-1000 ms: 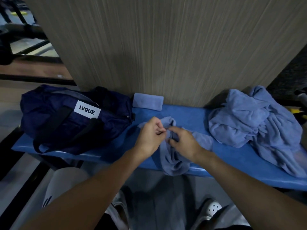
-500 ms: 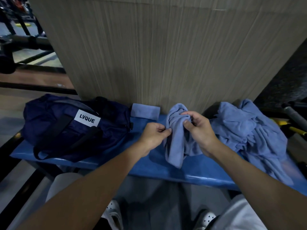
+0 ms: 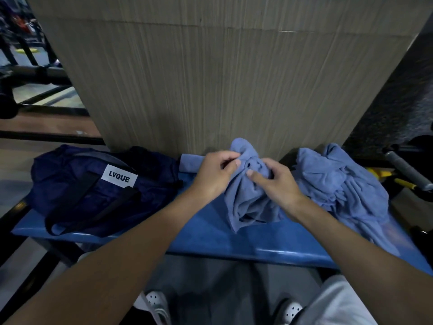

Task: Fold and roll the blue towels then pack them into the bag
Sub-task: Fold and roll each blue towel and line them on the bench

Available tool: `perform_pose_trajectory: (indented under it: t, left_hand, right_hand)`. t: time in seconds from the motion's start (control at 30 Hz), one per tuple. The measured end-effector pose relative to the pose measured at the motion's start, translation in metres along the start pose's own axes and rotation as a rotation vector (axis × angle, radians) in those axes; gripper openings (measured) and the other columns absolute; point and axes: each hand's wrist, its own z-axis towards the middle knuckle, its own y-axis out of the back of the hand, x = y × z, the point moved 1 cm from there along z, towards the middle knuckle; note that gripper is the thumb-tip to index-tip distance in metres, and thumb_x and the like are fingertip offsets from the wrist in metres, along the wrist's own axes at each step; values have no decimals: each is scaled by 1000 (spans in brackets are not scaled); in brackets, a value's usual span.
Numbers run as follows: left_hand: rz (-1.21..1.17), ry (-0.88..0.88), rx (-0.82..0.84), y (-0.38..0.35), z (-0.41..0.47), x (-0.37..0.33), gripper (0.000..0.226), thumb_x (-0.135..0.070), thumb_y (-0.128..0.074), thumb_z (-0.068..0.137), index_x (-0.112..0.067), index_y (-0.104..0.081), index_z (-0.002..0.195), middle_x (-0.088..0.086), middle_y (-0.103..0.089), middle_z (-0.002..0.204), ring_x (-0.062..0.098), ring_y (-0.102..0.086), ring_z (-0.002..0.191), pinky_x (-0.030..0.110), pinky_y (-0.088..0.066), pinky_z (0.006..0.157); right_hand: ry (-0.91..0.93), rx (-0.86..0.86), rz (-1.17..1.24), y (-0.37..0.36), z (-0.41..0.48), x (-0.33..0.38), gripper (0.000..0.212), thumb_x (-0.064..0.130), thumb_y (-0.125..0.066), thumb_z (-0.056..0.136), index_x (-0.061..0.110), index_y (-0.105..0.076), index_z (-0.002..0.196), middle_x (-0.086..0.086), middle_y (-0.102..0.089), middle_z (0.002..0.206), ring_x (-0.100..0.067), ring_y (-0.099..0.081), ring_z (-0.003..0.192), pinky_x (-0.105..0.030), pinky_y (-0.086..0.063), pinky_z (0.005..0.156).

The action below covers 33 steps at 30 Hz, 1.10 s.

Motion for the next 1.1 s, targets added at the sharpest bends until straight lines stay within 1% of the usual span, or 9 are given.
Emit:
perform_pose_trajectory:
  t: [0.13, 0.27, 0.33, 0.43, 0.63, 0.77, 0.87, 1.03, 1.1]
  left_hand:
    - [67, 136, -83, 1, -1, 11, 5, -15, -66, 91, -18, -64, 93, -13, -62, 79, 3, -59, 74, 15, -46, 72]
    - [258, 294, -130, 4, -17, 18, 38, -34, -62, 93, -12, -52, 64, -2, -55, 58, 11, -50, 53, 22, -41, 56]
    - [256, 451, 24, 2, -26, 12, 57, -45, -51, 97, 0, -62, 64, 7, -64, 59, 20, -58, 52, 26, -44, 53]
    - [176, 664, 287, -9, -39, 1, 62, -58, -45, 95, -4, -73, 81, 3, -75, 75, 16, -70, 67, 26, -47, 62]
    - [-106, 495, 50, -19, -31, -3, 33, -27, -66, 92, 5, -70, 88, 8, -66, 77, 13, -58, 73, 16, -44, 58]
    - [-144, 429, -88, -8, -20, -6, 38, -25, -64, 93, 10, -59, 81, 8, -52, 72, 15, -49, 70, 31, -43, 66]
    - [-210, 436, -236, 7, -8, -8, 23, -19, -65, 92, 3, -67, 86, 9, -63, 77, 14, -57, 71, 29, -48, 64]
    - [-286, 375, -330, 31, 4, -20, 8, -13, -65, 92, -9, -72, 89, -1, -70, 74, 2, -64, 65, 17, -50, 60]
    - [-226, 348, -416, 43, 9, -21, 9, -15, -65, 92, -13, -69, 84, -1, -67, 74, 7, -62, 70, 25, -54, 69]
  right_hand:
    - [-91, -193, 31, 6, 4, -2, 24, 18, -59, 93, 14, -56, 70, 9, -51, 54, 0, -45, 48, -17, -40, 48]
    - [-152, -251, 135, 10, 4, 2, 27, 20, -59, 94, 13, -51, 70, 0, -51, 59, -7, -47, 52, -21, -41, 49]
    - [-171, -287, 179, 11, 6, 3, 25, 21, -59, 95, 11, -54, 72, -1, -56, 62, -8, -52, 55, -22, -44, 51]
    - [-180, -308, 201, 11, 9, 7, 20, 21, -58, 94, 4, -62, 85, -7, -63, 75, -13, -58, 68, -28, -50, 62]
    - [-157, -296, 165, 8, 6, 10, 17, 22, -59, 94, 8, -64, 86, -4, -68, 75, -13, -64, 70, -21, -53, 59]
    - [-155, -245, 201, 14, 5, 9, 17, 25, -64, 91, 8, -67, 92, -15, -72, 89, -28, -70, 87, -41, -58, 79]
    - [-143, -209, 183, 18, 5, 6, 8, 18, -63, 91, 18, -69, 96, -13, -72, 95, -30, -69, 94, -46, -56, 87]
    - [-110, -298, 113, 30, 7, 2, 19, 6, -52, 97, 9, -63, 112, -6, -69, 92, -16, -63, 83, -25, -54, 78]
    - [-73, -379, 88, 39, 9, 2, 17, 1, -49, 97, 3, -63, 107, -2, -64, 83, -8, -56, 73, -10, -47, 67]
